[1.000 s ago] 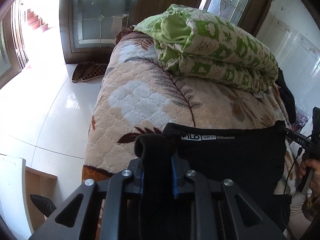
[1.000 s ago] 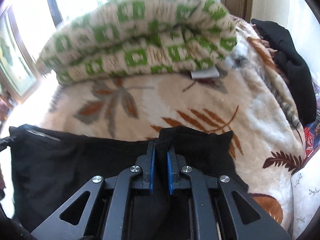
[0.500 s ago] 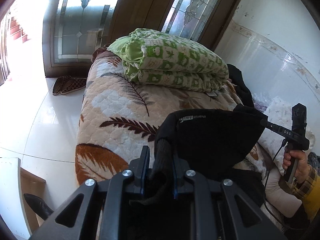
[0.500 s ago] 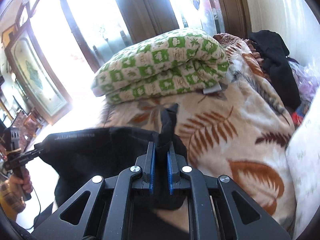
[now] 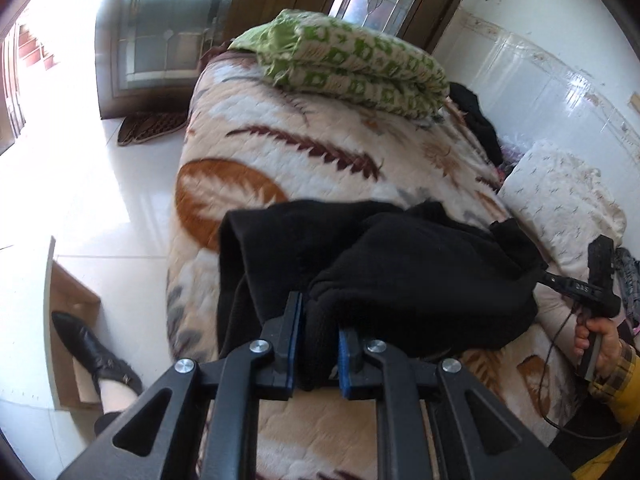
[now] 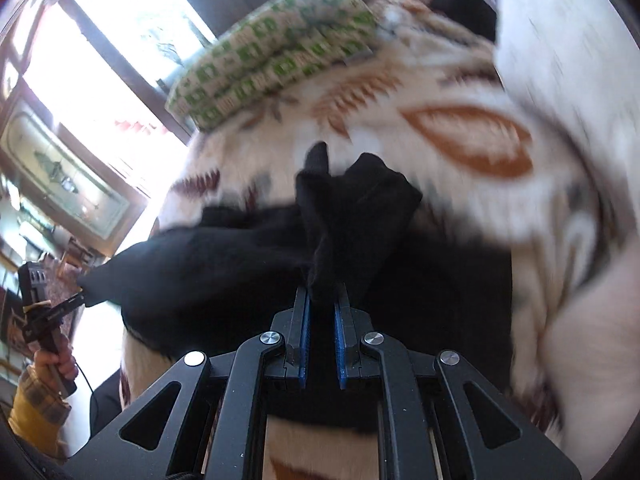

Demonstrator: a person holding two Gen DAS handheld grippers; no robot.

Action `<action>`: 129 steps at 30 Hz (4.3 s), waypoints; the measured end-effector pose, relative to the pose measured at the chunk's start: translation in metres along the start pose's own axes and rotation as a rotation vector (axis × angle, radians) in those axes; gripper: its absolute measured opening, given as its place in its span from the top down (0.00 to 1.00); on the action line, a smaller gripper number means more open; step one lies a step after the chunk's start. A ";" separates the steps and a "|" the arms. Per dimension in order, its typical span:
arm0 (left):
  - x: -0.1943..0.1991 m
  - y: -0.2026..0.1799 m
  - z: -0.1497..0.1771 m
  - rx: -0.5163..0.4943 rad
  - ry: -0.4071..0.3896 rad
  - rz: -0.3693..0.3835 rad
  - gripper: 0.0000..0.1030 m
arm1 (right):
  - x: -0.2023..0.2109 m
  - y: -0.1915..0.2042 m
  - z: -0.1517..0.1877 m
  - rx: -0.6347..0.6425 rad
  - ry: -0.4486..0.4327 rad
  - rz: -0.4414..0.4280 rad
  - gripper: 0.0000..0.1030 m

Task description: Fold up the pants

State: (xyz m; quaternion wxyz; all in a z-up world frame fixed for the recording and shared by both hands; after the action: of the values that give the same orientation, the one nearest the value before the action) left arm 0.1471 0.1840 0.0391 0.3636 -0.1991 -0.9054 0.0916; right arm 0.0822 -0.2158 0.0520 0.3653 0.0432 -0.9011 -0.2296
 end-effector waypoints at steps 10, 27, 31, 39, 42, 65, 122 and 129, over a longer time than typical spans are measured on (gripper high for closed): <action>-0.008 -0.003 0.020 -0.090 0.108 -0.108 0.83 | 0.000 -0.003 0.028 0.005 0.040 0.066 0.90; 0.016 -0.021 0.007 -0.155 0.109 -0.155 0.79 | 0.038 -0.003 -0.014 0.005 -0.071 0.212 0.48; 0.000 -0.058 -0.015 -0.175 0.042 -0.145 0.78 | -0.005 0.025 -0.032 0.103 -0.036 0.167 0.48; 0.014 -0.028 -0.008 -0.076 0.077 -0.213 0.75 | -0.060 0.030 -0.021 0.280 0.079 0.277 0.77; 0.024 -0.005 0.006 -0.069 0.111 -0.307 0.75 | -0.045 0.022 -0.014 0.282 0.055 0.263 0.87; -0.128 -0.227 0.069 -0.384 0.236 0.009 0.55 | 0.044 -0.071 0.015 -0.017 0.061 0.335 0.65; -0.060 0.029 -0.046 0.047 -0.050 -0.272 0.21 | -0.140 0.124 -0.064 0.308 0.101 -0.252 0.27; -0.091 0.041 -0.044 0.103 0.016 -0.257 0.28 | -0.170 0.145 -0.028 0.465 0.222 -0.181 0.89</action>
State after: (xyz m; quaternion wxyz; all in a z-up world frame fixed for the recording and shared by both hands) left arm 0.2495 0.1831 0.0010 0.3894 -0.0635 -0.9146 0.0889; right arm 0.2388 -0.0554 0.0257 0.4201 0.2312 -0.8765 -0.0423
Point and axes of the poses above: each gripper's, at about its wrist camera, not at the fingertips, and x roughly against the way its jaws point, y to its left, z to its underside, the point moved 5 cm from there along -x, roughly the way its jaws point, and after that the axes turned 13 degrees about -y, right-handed, at the moved point
